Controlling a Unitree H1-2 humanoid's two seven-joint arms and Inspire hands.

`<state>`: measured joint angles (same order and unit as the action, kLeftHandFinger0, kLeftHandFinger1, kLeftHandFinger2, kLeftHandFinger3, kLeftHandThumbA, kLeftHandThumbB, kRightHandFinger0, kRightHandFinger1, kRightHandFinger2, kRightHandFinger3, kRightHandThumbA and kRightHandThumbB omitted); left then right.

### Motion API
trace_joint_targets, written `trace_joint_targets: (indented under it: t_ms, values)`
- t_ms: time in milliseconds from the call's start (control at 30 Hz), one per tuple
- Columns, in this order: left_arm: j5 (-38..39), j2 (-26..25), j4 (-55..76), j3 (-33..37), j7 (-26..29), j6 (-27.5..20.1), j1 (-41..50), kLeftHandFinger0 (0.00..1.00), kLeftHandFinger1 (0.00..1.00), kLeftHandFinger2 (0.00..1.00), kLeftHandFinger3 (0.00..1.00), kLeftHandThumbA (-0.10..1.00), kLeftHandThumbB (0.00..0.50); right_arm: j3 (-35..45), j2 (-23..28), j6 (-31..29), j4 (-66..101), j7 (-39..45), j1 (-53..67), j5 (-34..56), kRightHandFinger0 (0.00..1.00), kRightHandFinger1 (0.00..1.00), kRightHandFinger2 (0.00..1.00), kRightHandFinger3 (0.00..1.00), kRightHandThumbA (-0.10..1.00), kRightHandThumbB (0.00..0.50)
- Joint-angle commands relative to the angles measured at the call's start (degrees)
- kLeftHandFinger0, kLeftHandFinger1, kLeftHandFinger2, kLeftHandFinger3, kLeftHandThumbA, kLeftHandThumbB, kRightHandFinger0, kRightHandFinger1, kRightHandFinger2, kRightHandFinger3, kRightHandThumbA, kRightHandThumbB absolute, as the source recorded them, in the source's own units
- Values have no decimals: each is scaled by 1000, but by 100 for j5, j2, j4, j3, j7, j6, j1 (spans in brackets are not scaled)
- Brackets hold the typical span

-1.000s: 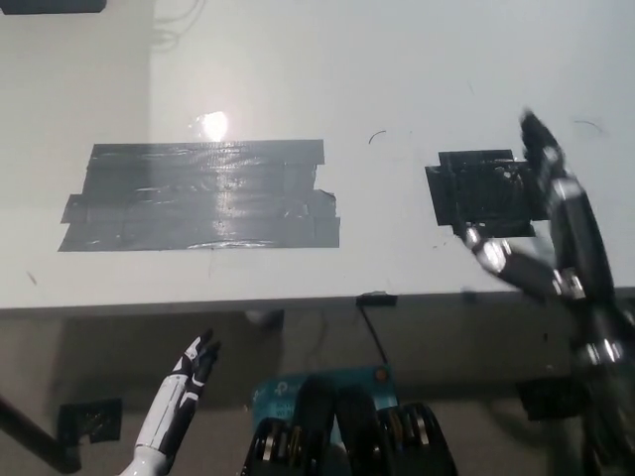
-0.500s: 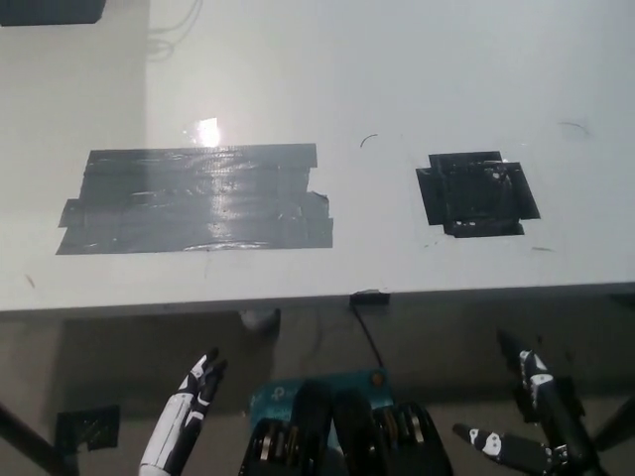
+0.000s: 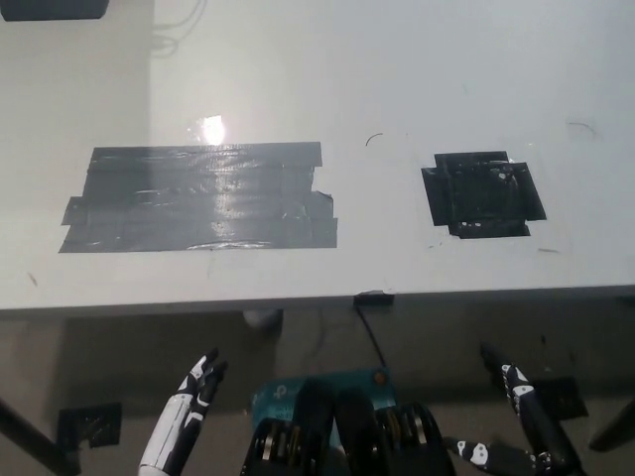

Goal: A spray bottle is kept on the black marked spot on the table infront of the robot and the robot extends its right arm to pick it up and hands it to a person

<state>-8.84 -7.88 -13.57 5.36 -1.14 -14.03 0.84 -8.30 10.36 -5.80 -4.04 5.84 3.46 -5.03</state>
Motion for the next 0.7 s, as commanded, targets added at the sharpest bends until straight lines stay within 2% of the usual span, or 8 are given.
trace_joint_targets:
  t_ms: [0,100,167,367,500,667]
  values:
    - [46,-75,146,-73,-1,-220,-8,1000,989,942,1000,1000,492,-29,-37,-248,58,116,-114,44,1000,1000,1000,1000,930,408]
    - [31,-74,162,-95,26,-213,6,1000,992,944,1000,1000,491,-33,-46,-197,93,119,-119,25,1000,1000,1000,1000,932,417]
    - [-10,-78,168,-88,34,-186,3,1000,1000,957,1000,1000,497,-33,-37,-176,138,131,-110,21,1000,1000,1000,1000,918,389]
    - [-24,-108,138,-125,65,-256,18,1000,1000,949,1000,1000,500,-60,-63,-218,76,152,-136,2,1000,1000,1000,1000,912,387]
    - [-34,-115,203,-183,97,-225,104,1000,1000,961,1000,1000,495,-80,-68,-176,158,169,-98,-19,1000,1000,1000,1000,909,359]
    - [-19,-78,294,-207,71,-91,139,1000,1000,975,1000,1000,500,-23,-20,-160,208,154,-83,-8,1000,1000,1000,1000,913,369]
